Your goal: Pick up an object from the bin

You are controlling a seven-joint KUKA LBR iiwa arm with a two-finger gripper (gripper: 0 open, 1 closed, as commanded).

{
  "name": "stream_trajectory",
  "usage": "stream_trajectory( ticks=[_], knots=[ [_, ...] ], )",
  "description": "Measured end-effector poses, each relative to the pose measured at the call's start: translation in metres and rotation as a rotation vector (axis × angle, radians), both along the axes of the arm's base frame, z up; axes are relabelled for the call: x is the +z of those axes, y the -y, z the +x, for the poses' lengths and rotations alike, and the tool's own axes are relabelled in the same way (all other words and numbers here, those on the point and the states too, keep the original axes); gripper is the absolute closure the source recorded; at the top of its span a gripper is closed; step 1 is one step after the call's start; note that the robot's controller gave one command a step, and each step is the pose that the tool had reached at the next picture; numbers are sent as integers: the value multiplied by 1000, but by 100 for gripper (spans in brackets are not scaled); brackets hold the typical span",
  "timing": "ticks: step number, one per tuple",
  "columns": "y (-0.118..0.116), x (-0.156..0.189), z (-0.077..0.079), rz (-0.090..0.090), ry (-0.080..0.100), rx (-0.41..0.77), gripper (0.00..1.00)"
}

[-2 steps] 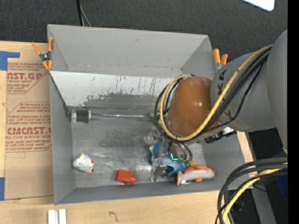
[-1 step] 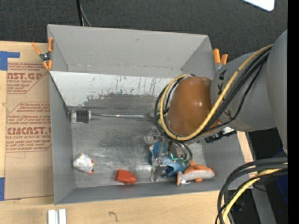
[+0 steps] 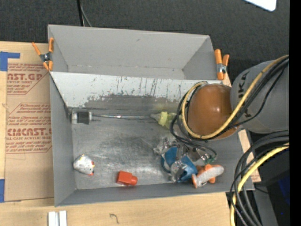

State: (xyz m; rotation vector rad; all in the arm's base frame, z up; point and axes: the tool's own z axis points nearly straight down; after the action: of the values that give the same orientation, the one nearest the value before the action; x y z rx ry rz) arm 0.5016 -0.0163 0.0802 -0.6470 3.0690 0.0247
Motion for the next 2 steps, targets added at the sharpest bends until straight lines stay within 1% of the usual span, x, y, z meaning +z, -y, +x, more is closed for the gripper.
stream_trajectory(
  ticks=[1, 2],
  knots=[
    [0, 0, 0, 0, 0, 0, 100],
    [2, 41, -7, -13, -7, -16, 100]
  ],
)
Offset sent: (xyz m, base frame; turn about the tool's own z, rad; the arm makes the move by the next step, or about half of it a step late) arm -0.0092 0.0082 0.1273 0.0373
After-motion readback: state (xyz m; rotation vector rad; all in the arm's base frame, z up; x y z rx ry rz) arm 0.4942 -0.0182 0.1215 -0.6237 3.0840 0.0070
